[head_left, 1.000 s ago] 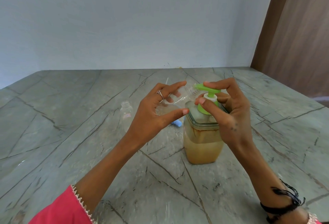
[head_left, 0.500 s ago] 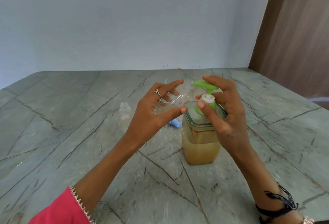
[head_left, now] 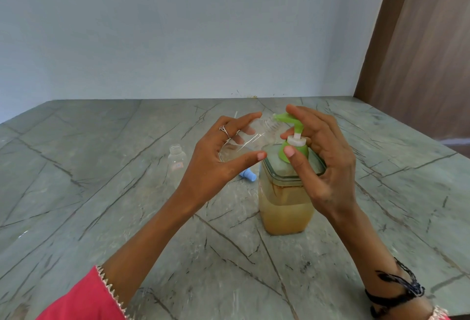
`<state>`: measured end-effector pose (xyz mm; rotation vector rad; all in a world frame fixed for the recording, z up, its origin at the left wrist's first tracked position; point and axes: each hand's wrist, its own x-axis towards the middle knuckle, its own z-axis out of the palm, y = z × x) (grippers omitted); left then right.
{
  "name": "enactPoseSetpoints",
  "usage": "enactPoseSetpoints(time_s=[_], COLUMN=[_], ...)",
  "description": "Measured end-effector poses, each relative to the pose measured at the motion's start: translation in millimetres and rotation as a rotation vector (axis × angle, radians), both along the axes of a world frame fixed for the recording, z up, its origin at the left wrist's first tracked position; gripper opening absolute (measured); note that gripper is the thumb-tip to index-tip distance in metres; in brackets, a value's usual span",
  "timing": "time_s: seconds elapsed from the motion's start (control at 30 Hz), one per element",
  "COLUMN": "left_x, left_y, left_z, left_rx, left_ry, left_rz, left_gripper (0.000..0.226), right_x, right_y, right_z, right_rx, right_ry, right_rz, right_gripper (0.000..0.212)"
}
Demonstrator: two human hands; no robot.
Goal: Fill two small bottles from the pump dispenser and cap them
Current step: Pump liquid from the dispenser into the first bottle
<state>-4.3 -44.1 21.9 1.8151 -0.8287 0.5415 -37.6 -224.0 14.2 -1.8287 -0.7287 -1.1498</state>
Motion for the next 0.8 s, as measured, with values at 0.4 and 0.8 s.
enactPoseSetpoints(time_s=[0.4, 0.8], left_x=[-4.0, -1.7], left_y=[-0.1, 1.0], left_z=[-1.7, -1.4], left_rx=[-0.005, 0.002], left_ry=[0.016, 0.001], left_rz=[-0.031, -0.026], left_gripper=[0.051, 0.052], right_x=[-0.1, -0.3], right_y=[6.3, 5.1], right_z=[4.5, -0.4], right_rx=[0.137, 0.134], right_ry=[-0.021, 0.001], right_rz=[0.021, 0.028], right_gripper=[0.013, 0.022])
